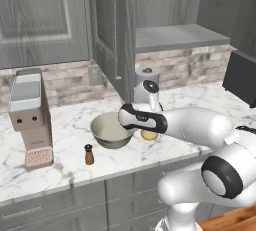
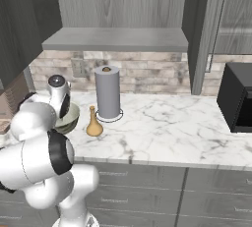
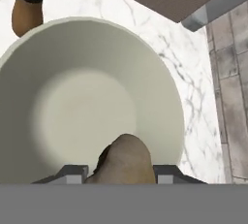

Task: Retrieve the bottle and the shaker from the cabinet and place them next to the mixing bowl on the counter. Then add garlic from the fridge to the mixing bowl.

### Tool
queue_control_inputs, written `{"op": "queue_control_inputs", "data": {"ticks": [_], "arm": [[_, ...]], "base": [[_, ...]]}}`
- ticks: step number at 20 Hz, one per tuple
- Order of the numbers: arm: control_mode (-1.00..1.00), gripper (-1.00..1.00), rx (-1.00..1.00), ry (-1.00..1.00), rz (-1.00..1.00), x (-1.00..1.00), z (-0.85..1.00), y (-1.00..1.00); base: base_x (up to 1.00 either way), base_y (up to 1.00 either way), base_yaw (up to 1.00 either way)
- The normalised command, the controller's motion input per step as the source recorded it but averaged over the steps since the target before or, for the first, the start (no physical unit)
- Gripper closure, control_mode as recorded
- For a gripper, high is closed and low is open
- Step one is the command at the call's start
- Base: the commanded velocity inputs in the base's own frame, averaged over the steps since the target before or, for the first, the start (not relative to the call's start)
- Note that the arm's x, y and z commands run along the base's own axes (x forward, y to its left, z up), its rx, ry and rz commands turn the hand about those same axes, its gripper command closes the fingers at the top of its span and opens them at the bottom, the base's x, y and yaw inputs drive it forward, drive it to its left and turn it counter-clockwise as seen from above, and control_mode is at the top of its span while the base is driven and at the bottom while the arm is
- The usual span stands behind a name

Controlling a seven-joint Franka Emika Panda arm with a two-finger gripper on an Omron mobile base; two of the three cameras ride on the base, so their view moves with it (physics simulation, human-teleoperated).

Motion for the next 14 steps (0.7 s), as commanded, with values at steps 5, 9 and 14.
{"op": "queue_control_inputs", "data": {"ticks": [5, 9, 14], "arm": [[-1.00, 1.00, 0.00, 0.07, 0.00, 0.14, -0.33, 0.07], [-1.00, 1.00, 0.00, 0.05, 0.00, 0.10, -0.25, 0.11], [-1.00, 1.00, 0.00, 0.04, 0.00, 0.02, -0.19, 0.13]], "base": [[0.00, 0.00, 0.00], [0.00, 0.00, 0.00], [0.00, 0.00, 0.00]]}}
